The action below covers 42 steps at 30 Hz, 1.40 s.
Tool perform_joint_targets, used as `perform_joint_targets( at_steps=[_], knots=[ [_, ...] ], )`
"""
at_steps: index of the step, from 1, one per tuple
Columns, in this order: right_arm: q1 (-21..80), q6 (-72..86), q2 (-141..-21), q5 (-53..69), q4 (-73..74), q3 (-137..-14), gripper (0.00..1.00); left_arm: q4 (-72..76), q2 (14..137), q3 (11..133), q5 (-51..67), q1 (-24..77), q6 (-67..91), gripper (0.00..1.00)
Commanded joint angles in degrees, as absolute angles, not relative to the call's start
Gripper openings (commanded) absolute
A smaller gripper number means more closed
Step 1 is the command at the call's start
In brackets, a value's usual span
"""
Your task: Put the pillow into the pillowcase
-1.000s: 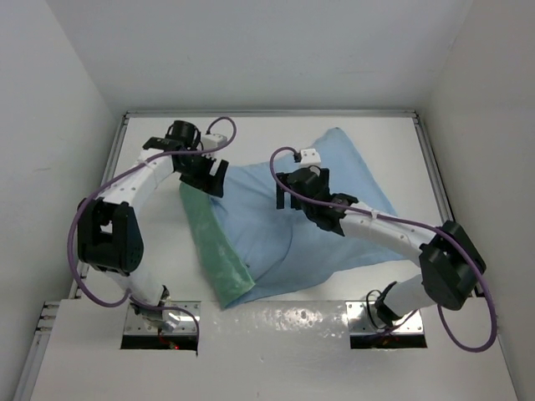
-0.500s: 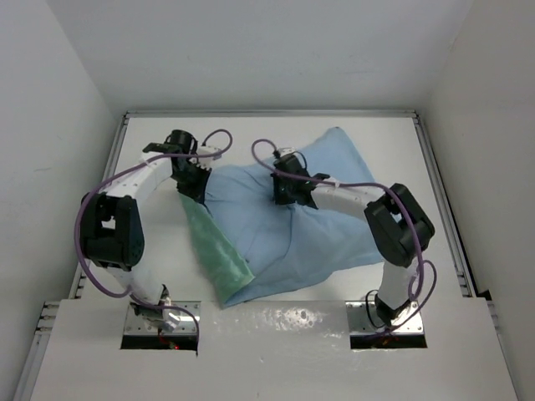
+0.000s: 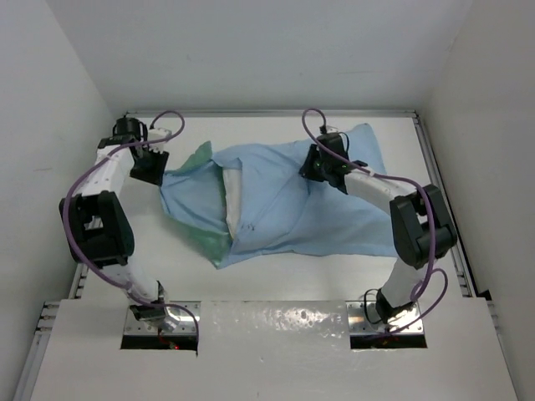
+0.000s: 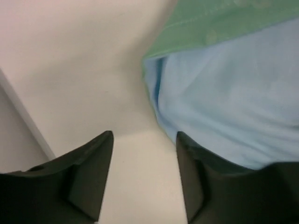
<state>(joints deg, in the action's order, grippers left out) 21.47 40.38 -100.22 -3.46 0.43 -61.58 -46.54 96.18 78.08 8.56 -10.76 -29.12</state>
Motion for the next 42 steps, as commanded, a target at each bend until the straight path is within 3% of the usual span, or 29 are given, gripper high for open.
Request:
perform_joint_targets(
  at_steps=[1,2,3,6,8,9,10,12,13,14,17,21,23,27,34,35,37,38,39,40,42],
  knots=[
    [23.37,30.17,-102.39,2.64,4.35,-69.75,0.34,-40.69,101.68,81.37,-3.49,-12.22,-27.08,0.59],
    [23.81,29.19,-102.13,1.68,5.53,-70.74,0.45,-40.78,103.95,82.87,-7.43,-12.3,-24.72,0.66],
    [24.95,28.48,-101.69,0.63,6.23,-71.36,0.64,-40.69,104.76,86.54,-9.12,-12.39,-23.65,0.71],
    [27.67,25.06,-99.15,-2.37,7.03,-72.86,0.77,-41.39,103.81,93.33,-9.24,-12.31,-21.45,0.72],
    [30.05,20.49,-97.92,-4.29,8.35,-74.96,0.79,-42.01,98.65,93.96,-0.59,-11.43,-21.97,0.61],
    [32.84,19.0,-97.65,-5.0,8.78,-75.58,0.78,-42.1,96.35,91.34,2.6,-8.55,-22.67,0.52],
    [34.09,17.59,-97.39,-5.36,8.88,-76.11,0.75,-41.75,94.07,88.8,4.46,-6.26,-23.55,0.38],
    [35.68,19.06,-97.03,-3.18,8.53,-75.85,0.39,-42.45,89.31,80.04,5.88,4.32,-26.1,0.22],
    [35.77,22.73,-96.94,-2.12,7.31,-75.41,0.16,-43.41,88.77,76.94,6.67,7.27,-26.54,0.2],
    [35.86,24.59,-96.51,-1.15,6.34,-74.8,0.13,-43.42,89.2,72.12,7.72,11.73,-25.85,0.19],
    [36.3,30.05,-95.8,1.13,1.68,-71.64,0.22,-40.35,92.97,68.39,3.89,13.62,-20.86,0.23],
    [37.44,31.29,-95.1,2.2,0.35,-69.52,0.24,-37.1,97.9,69.61,0.26,13.54,-16.18,0.34],
    [37.44,31.46,-94.92,2.37,0.53,-69.17,0.24,-35.08,99.48,70.05,0.26,13.62,-14.08,0.51],
    [37.53,32.08,-94.31,1.67,0.35,-66.98,0.26,-30.77,102.03,68.21,7.1,13.62,-13.27,0.66],
    [37.71,31.73,-93.6,0.7,1.41,-66.18,0.34,-28.31,103.97,64.87,12.83,13.8,-12.92,0.69],
    [37.97,31.73,-93.78,0.62,1.15,-66.09,0.36,-27.87,104.5,63.99,12.05,13.89,-12.83,0.67],
    [38.49,31.47,-94.22,0.35,0.62,-65.92,0.39,-27.77,107.82,64.24,10.12,13.89,-12.05,0.5],
    [39.02,31.55,-95.09,0.26,0.62,-66.18,0.42,-28.3,109.06,65.81,7.85,13.8,-12.04,0.39],
    [39.2,31.81,-95.62,0.7,0.88,-67.05,0.44,-29.87,110.03,66.7,7.13,13.71,-12.22,0.16],
    [39.46,31.9,-96.06,0.96,1.14,-67.67,0.46,-30.67,110.47,67.67,6.77,13.45,-12.48,0.07],
    [40.34,31.73,-97.38,1.67,1.58,-69.07,0.47,-31.9,107.43,69.08,7.73,12.31,-12.48,0.0]
  ],
)
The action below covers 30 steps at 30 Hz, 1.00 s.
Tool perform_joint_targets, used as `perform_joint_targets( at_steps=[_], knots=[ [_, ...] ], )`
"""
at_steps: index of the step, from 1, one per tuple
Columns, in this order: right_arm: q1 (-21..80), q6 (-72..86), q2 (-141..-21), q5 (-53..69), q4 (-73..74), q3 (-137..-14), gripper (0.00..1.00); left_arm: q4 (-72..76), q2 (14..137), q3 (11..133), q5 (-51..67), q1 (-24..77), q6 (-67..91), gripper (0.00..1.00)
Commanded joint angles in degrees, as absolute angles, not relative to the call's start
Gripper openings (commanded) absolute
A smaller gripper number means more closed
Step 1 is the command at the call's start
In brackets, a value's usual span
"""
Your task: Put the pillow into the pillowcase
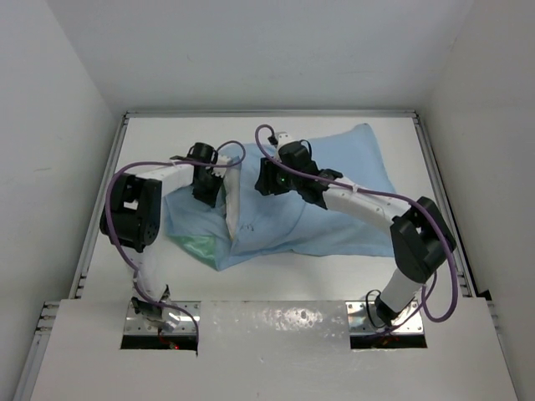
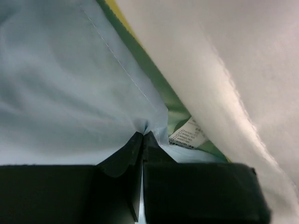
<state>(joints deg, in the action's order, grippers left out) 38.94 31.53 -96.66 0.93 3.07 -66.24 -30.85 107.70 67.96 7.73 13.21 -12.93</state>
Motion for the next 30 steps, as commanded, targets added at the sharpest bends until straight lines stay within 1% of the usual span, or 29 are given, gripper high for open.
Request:
perform_joint_targets(
  at_steps=[1,3,5,6,8,9,11,18,20,21,23,24,26,27,29,30],
  knots=[
    [40.86,31.55,-97.73,1.76,1.49,-69.43,0.47,-32.25,105.75,69.26,8.6,12.04,-12.83,0.0],
    [42.27,30.59,-98.52,1.93,0.8,-69.7,0.45,-33.48,102.32,69.87,9.75,11.95,-13.27,0.0],
    [43.67,30.15,-99.31,2.72,0.35,-69.78,0.38,-34.54,97.75,70.57,11.15,11.95,-13.54,0.0],
    [43.94,30.15,-100.19,4.03,-0.26,-69.96,0.26,-35.5,95.3,70.84,11.6,11.95,-13.62,0.0],
    [44.56,30.59,-101.33,5.97,-2.19,-70.4,0.16,-36.38,93.61,71.45,11.87,11.95,-13.62,0.0],
    [44.56,31.8,-102.47,6.85,-3.76,-70.57,0.08,-37.34,92.73,71.63,11.87,11.95,-13.62,0.0],
    [44.65,33.39,-103.79,8.17,-5.7,-70.58,0.0,-38.05,92.03,72.07,11.6,11.95,-13.89,0.0],
    [44.56,40.33,-112.67,11.51,-6.15,-74.18,0.0,-38.76,89.83,73.3,13.8,11.87,-14.67,0.0],
    [44.56,42.0,-114.86,12.13,-7.64,-73.83,0.0,-39.2,89.65,74.35,16.07,11.78,-15.38,0.0],
    [44.56,42.36,-115.66,12.13,-8.43,-73.92,0.0,-39.46,89.39,75.05,18.09,11.78,-15.82,0.0],
    [44.56,42.89,-118.37,11.43,-8.26,-75.14,0.0,-41.04,88.77,79.0,27.47,11.78,-18.53,0.0],
    [44.39,43.76,-119.08,8.99,-7.57,-75.58,0.0,-44.18,88.42,83.1,33.34,11.78,-22.11,0.0],
    [42.29,47.87,-120.4,6.86,-10.0,-75.76,0.0,-51.54,88.51,87.78,37.51,11.78,-26.26,0.0],
    [41.14,49.64,-120.85,6.86,-11.24,-76.11,0.0,-54.11,88.51,91.81,40.84,11.6,-31.41,0.0],
    [37.28,53.59,-121.81,7.91,-13.79,-78.38,0.0,-61.57,88.16,94.56,44.37,11.43,-36.97,0.0],
    [36.48,53.79,-121.9,7.39,-13.54,-79.53,0.0,-62.74,87.98,95.79,46.39,11.43,-39.61,0.0]
  ],
)
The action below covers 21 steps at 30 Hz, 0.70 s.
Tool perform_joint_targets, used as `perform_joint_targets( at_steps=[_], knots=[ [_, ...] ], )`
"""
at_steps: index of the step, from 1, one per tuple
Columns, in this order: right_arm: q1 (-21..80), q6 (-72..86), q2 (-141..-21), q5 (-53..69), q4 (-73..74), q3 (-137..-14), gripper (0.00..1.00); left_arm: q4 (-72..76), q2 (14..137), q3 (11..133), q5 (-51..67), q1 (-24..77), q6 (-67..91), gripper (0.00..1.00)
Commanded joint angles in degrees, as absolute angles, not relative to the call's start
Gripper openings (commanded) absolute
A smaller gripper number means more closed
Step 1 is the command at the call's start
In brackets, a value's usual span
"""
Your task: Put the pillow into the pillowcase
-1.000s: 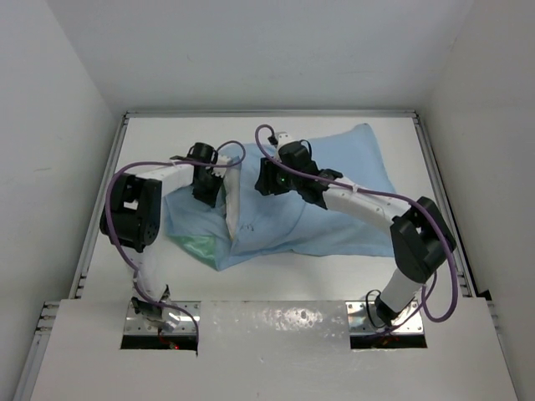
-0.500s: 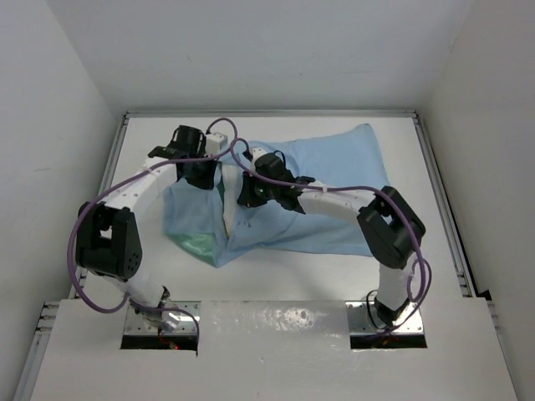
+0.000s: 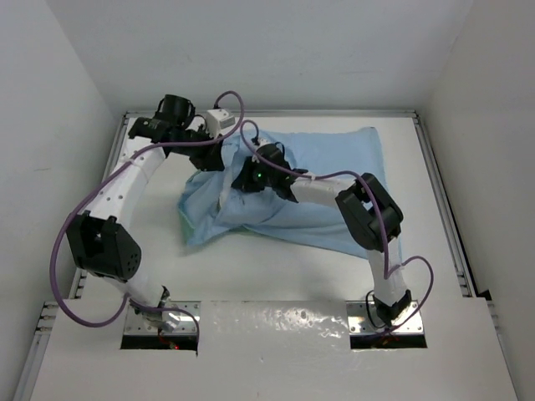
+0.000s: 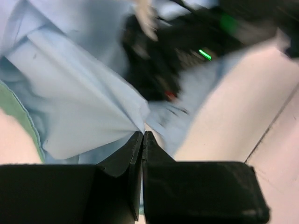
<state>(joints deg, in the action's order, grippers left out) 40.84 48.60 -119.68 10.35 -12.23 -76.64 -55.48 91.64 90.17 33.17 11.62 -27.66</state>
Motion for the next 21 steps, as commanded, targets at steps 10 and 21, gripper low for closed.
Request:
perform_joint_targets(
  at_steps=[10,21],
  knots=[
    [34.7,49.92,-127.97,3.08,-4.92,-91.5,0.0,-54.85,93.42,104.75,66.85,9.06,-31.43,0.0],
    [37.36,43.54,-119.73,2.99,-8.96,-79.03,0.0,-36.51,109.06,119.18,39.97,0.88,-2.52,0.0]
  ],
)
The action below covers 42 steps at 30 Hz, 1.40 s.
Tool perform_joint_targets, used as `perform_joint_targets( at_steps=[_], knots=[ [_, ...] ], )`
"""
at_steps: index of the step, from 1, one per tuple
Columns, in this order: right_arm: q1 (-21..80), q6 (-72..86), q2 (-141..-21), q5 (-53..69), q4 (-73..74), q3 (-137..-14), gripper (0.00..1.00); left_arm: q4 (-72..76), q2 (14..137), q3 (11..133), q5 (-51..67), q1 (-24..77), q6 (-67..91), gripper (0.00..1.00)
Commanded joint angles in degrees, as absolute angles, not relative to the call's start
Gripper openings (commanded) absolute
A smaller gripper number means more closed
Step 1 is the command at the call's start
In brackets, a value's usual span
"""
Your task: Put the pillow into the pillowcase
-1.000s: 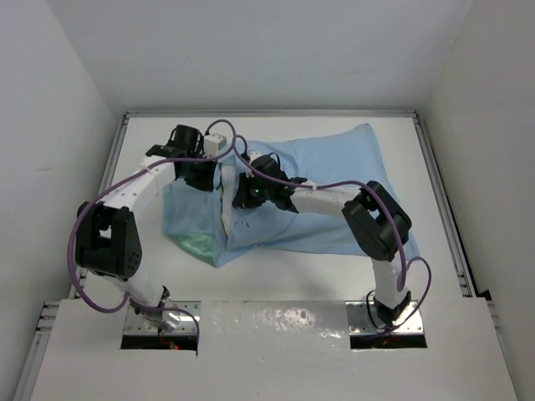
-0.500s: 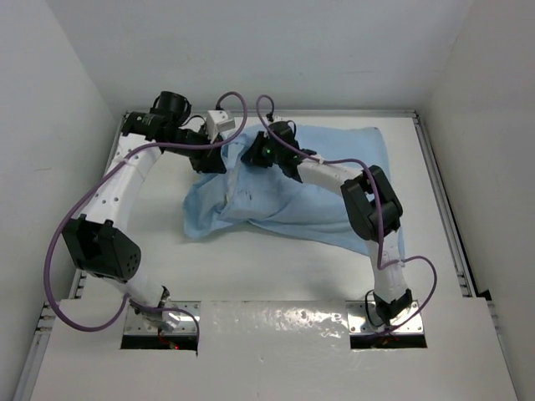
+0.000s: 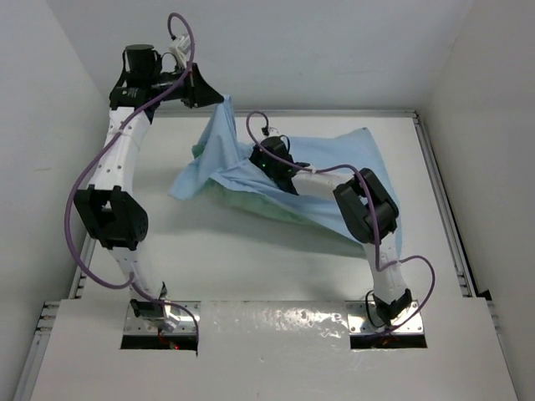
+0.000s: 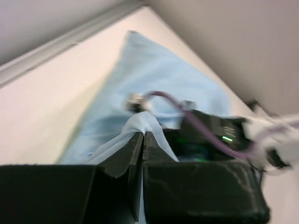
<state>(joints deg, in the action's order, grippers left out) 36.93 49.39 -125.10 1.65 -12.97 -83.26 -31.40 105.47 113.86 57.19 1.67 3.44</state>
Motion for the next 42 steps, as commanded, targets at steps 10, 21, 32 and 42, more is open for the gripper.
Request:
perform_joint_targets(
  at_steps=[10,21,32,42],
  knots=[
    [37.35,22.06,-96.77,2.29,-2.29,-76.56,0.72,-37.88,106.26,102.13,29.8,5.36,-14.24,0.0],
    [21.57,27.25,-86.68,-3.15,31.36,-73.16,0.94,-49.82,112.16,115.13,17.94,0.27,-20.82,1.0],
    [-0.77,38.57,-63.99,-6.93,37.0,-44.75,0.71,-49.13,98.69,80.7,7.73,-10.2,-28.75,0.39],
    [-6.42,48.25,-53.88,-14.23,38.49,-28.92,0.86,-37.45,110.38,81.21,14.94,-10.2,-15.39,0.74]
  ],
)
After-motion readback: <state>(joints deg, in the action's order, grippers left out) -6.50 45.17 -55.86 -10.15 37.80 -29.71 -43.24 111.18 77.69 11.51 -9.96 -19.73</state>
